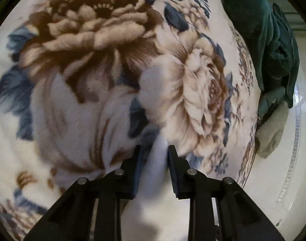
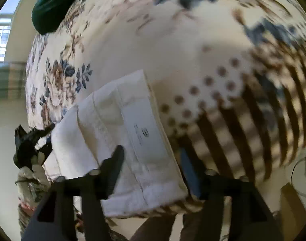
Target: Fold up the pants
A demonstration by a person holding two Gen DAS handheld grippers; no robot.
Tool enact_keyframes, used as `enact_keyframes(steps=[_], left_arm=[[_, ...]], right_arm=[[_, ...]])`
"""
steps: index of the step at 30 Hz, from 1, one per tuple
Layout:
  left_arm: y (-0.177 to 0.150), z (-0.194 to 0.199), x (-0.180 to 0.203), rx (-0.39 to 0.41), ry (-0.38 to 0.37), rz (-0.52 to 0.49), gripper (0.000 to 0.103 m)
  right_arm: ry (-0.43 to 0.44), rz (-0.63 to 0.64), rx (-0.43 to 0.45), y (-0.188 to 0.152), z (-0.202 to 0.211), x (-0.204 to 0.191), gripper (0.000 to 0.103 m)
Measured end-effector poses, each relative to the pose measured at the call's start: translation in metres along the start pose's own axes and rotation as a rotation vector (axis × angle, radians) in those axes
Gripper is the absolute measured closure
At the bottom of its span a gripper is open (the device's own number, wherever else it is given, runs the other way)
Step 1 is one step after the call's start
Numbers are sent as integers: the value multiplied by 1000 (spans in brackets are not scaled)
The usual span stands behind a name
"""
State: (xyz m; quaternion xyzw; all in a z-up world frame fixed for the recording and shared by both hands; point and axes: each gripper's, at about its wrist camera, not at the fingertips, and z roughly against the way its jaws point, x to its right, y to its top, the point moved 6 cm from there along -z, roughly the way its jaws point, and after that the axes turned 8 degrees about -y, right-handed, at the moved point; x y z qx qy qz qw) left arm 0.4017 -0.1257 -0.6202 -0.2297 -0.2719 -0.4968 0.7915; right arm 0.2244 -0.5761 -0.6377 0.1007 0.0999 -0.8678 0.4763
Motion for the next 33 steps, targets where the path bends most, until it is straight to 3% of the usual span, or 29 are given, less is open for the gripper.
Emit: enact_keyframes(steps=[3, 5, 6, 8, 10, 13, 15, 18, 20, 21, 24, 27, 30, 33], left_arm=[[-16, 25, 7, 37, 84, -88, 60], [-34, 39, 9, 60, 96, -128, 27], [-45, 44, 9, 63, 109, -146, 24], [-63, 48, 6, 56, 132, -187, 24], [-78, 48, 4, 63, 193, -246, 24], [-100, 47, 4, 82, 284, -367, 24], [-109, 44, -1, 49, 274, -373, 20], [-120, 39, -9, 6, 225, -325, 18], [-126, 36, -8, -4, 217, -325, 18], [-129, 36, -6, -1, 212, -335, 18], [-136, 34, -1, -5, 162, -327, 18], [-141, 23, -4, -37, 110, -280, 18], [-143, 13, -10, -57, 100, -249, 18], [-143, 6, -15, -71, 102, -251, 18]], right_arm=[[57, -108, -69, -22, -7, 19, 38], [75, -167, -99, -32, -20, 28, 38], [100, -208, -114, -38, -28, 31, 40], [156, -257, -87, -46, -34, 31, 81], [113, -232, -2, -49, -22, 26, 95], [32, -198, 86, -54, 0, 24, 95], [-1, -172, 58, -57, -4, 24, 94], [31, -175, 12, -61, -10, 20, 81], [103, -181, 26, -68, -4, 14, 48], [135, -188, 24, -72, -3, 13, 44], [234, -195, -38, -94, -20, -4, 44], [266, -195, -111, -108, -52, -21, 44], [367, -250, -111, -104, -75, -32, 43], [384, -261, -92, -98, -88, -38, 37]])
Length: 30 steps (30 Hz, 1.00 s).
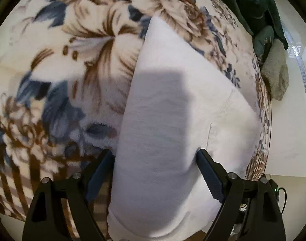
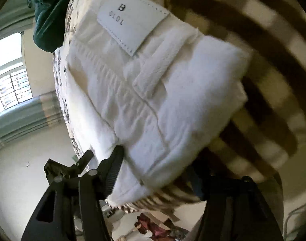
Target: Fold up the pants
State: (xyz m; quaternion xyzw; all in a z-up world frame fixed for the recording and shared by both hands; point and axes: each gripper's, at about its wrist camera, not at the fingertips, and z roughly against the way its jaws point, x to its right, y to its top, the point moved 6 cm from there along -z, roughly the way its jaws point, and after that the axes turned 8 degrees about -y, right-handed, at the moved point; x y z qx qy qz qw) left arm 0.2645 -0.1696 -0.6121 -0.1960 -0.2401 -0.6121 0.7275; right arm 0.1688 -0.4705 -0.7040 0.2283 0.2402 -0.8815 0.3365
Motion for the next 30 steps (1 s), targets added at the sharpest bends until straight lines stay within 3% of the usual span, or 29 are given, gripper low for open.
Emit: enact_keyframes(steps=[4, 8, 9, 11, 14, 18, 21, 22, 25, 28, 30], left_arm=[[0, -6, -4, -15, -15, 5, 17], [2, -7, -7, -25, -33, 4, 15], [2, -8, -7, -28, -37, 6, 15], [3, -6, -9, -29, -57, 18, 15], [3, -6, -11, -31, -82, 24, 15], [2, -6, -12, -38, -94, 16, 15], [3, -7, -11, -40, -98, 14, 15], [3, -8, -11, -37, -99, 15, 15], [2, -7, -13, -25, -103, 16, 15], [1, -7, -11, -28, -111, 8, 15], [1, -6, -11, -35, -125, 3, 15]], right_arm=[[26, -6, 16, -3, -1, -1, 35], [235, -38, 26, -7, 11, -8, 34], [244, -29, 35, -7, 16, -12, 34], [212, 20, 46, -5, 16, -21, 34], [83, 100, 12, -4, -3, -24, 34], [48, 180, 23, -7, -6, -33, 34], [72, 119, 44, -9, -10, -39, 29], [112, 77, 52, -8, -13, -42, 22], [191, 14, 84, -2, -10, -45, 21], [283, 55, 129, -10, 11, -60, 21], [222, 95, 126, -17, 15, -56, 21]])
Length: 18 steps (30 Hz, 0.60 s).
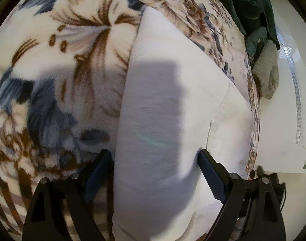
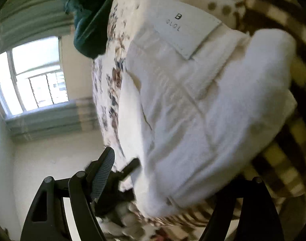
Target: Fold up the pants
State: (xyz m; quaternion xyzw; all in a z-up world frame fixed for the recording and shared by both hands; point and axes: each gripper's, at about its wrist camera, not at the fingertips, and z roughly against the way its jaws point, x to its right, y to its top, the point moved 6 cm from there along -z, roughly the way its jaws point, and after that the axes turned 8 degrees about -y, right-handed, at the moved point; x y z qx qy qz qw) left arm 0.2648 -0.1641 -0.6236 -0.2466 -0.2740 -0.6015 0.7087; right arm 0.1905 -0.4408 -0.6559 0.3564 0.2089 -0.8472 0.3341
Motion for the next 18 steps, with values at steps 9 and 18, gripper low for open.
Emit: enact_keyframes(steps=[9, 18], left_arm=[[0, 1, -2, -22, -12, 5, 15], [-2, -2, 9, 32, -40, -21, 28]], right_arm=[[-153, 12, -12, 5, -5, 41, 37], [-63, -25, 69, 4, -12, 19, 26]])
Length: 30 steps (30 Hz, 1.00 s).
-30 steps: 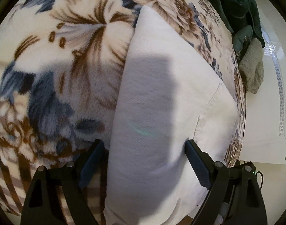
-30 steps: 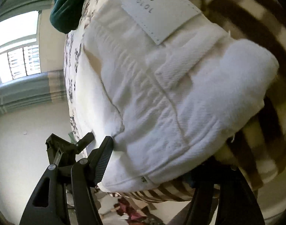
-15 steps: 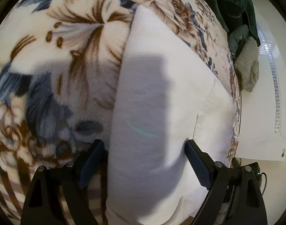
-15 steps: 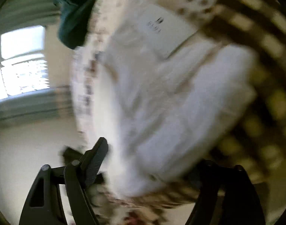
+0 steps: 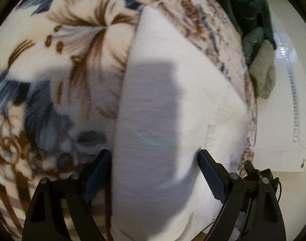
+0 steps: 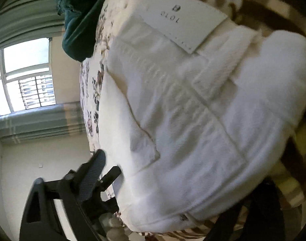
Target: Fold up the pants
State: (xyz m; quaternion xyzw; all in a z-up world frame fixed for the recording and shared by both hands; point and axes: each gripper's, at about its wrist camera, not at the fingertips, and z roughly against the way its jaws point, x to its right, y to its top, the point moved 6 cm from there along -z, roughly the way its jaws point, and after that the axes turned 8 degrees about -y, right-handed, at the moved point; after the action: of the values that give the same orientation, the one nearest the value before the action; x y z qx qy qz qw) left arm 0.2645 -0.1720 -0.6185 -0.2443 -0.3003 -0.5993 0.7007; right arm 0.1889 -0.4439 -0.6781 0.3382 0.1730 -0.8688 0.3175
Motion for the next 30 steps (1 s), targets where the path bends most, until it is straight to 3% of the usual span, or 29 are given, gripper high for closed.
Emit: enact_keyframes(steps=[1, 2, 4, 8, 14, 21, 26, 30], left_arm=[[-1, 0, 4, 6, -4, -12, 43], [-2, 2, 10, 16, 3, -38, 53], [-5, 6, 19, 25, 15, -78, 66], [-9, 19, 36, 46, 26, -114, 77], [1, 54, 71, 96, 6, -141, 80], [33, 107, 95, 164, -33, -165, 80], [97, 146, 83, 238, -64, -160, 80], [171, 176, 49, 281, -60, -156, 80]], right_arm=[[-39, 5, 13, -2, 4, 4, 53], [-70, 6, 26, 2, 4, 8, 61], [-91, 21, 56, -3, 13, 10, 66], [-132, 72, 106, -6, 34, -5, 72], [-122, 147, 133, -6, 66, -50, 75], [-83, 253, 154, -3, 74, -142, 75], [-72, 337, 170, 2, 37, -220, 75], [-62, 370, 171, 10, -35, -289, 75]])
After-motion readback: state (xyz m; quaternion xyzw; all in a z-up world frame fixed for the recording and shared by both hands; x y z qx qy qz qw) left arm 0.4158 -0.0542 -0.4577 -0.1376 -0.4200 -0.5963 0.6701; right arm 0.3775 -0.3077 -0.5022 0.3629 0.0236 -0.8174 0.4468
